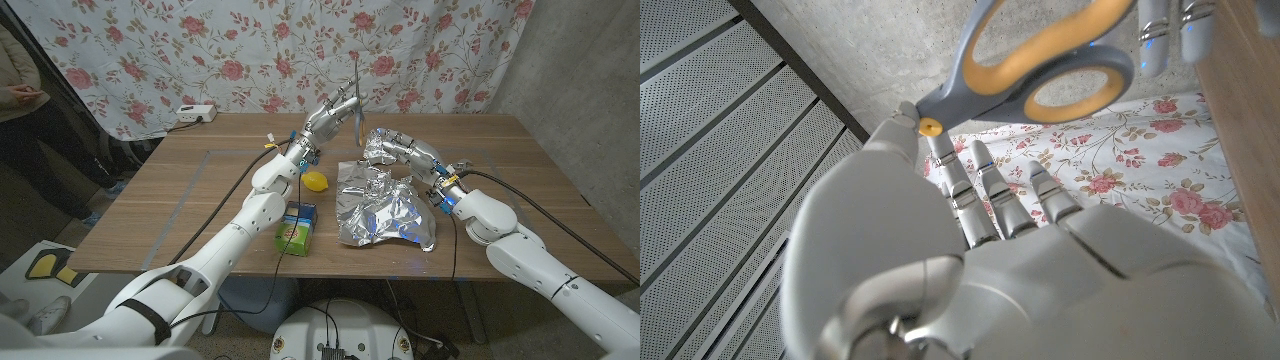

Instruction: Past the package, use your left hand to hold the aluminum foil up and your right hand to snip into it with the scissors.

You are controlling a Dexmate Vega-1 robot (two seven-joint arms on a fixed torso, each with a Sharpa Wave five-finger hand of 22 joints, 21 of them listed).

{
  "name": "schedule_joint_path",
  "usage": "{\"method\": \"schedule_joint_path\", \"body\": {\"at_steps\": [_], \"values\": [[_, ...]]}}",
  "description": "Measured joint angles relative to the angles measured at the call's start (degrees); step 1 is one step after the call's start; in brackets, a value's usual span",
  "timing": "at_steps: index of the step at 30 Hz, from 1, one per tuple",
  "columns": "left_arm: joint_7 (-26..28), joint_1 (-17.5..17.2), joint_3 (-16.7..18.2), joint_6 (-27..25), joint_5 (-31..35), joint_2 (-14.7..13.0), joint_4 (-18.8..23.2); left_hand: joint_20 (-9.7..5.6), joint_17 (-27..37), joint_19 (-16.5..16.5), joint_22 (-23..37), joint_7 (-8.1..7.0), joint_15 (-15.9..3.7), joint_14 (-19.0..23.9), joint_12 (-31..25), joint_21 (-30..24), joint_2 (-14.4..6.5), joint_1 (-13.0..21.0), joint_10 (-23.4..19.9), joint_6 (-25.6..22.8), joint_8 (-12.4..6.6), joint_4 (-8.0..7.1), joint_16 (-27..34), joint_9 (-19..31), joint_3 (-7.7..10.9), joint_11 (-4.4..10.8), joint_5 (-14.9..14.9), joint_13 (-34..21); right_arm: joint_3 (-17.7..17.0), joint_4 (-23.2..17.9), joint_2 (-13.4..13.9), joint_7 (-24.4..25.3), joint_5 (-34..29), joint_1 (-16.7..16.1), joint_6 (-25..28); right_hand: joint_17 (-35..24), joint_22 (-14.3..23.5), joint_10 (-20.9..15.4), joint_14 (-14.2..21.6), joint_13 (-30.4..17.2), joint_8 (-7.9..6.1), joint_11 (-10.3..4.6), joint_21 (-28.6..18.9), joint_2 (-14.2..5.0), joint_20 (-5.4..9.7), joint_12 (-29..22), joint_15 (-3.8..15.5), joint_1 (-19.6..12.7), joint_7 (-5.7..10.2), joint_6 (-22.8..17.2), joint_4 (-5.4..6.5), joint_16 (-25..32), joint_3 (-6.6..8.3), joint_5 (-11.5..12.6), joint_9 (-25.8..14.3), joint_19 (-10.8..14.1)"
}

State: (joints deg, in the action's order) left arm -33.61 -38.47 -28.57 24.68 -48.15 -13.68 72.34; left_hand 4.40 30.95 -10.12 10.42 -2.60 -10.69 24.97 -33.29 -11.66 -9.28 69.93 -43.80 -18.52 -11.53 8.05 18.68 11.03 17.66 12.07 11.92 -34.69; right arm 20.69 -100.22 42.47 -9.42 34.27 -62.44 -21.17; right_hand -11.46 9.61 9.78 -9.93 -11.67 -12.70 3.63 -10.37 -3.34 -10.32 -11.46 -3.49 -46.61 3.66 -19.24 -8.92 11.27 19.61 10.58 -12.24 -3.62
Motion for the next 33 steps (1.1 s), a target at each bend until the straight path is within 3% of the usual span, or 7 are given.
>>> {"method": "schedule_joint_path", "body": {"at_steps": [19,33], "values": [[-0.58,0.41,-0.05,-0.21,-0.13,0.28,-0.70,0.00,0.53,0.00,0.00,-0.11,0.00,0.00,-0.23,0.00,-0.06,0.23,0.00,-0.09,0.00,0.00,0.18,0.00,0.00,0.00,-0.01,0.00,0.65,0.47,0.02,-1.26,0.31,0.75,0.52,-0.01,0.00,0.20,0.13,0.25,0.00,-1.29,0.00,-0.30,1.02,0.00,0.75,-0.30,3.93,-2.03,0.00,0.00,0.00,0.00,0.26,-1.04],[-1.27,0.71,-0.23,-0.89,-0.48,0.76,-1.39,0.00,0.80,-0.01,0.00,-0.18,0.00,0.01,-0.19,0.00,0.21,0.46,0.00,0.00,0.00,-0.14,0.18,0.00,-0.17,0.00,-0.03,0.00,0.81,1.06,-0.48,-2.37,1.33,1.14,0.10,-0.01,0.00,0.08,-0.06,0.25,0.00,-1.52,0.00,-0.53,0.98,0.00,0.94,-0.52,4.98,-2.02,0.00,0.00,0.00,0.24,0.26,-1.08]]}}
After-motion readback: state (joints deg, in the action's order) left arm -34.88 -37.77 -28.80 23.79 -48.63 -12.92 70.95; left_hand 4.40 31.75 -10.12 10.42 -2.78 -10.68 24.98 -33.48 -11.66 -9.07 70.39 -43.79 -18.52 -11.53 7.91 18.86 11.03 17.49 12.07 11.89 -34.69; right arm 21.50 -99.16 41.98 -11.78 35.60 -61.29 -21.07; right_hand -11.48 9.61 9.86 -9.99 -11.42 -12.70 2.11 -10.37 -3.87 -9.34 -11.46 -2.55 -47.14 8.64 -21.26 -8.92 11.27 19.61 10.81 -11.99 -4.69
